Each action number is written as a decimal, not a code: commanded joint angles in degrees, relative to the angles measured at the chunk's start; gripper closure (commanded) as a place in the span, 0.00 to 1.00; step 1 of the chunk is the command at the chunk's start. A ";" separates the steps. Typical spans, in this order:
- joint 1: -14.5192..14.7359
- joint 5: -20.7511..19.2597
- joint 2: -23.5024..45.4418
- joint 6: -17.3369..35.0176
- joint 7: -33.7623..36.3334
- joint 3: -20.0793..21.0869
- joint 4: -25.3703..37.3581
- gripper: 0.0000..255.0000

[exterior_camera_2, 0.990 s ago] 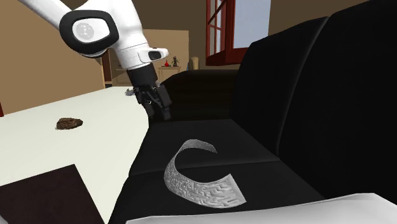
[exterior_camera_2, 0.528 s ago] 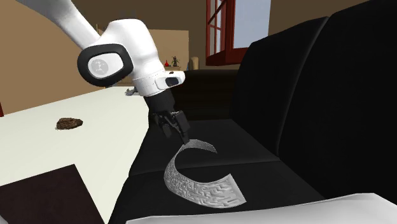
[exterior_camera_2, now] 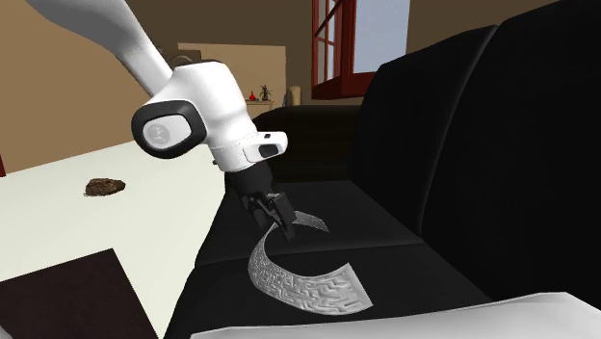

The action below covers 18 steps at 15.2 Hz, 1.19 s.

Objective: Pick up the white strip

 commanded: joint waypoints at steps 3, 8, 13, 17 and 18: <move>0.18 2.80 1.11 1.11 -1.98 0.48 -0.02 1.00; 0.19 2.62 1.09 1.05 -1.82 0.46 0.03 1.00; 0.17 0.62 0.26 0.36 -0.34 -0.02 -0.06 1.00; -0.70 -7.07 -3.28 -2.86 5.70 -0.59 -0.14 1.00; -1.05 -8.46 -4.12 -3.71 6.79 -0.49 -0.07 1.00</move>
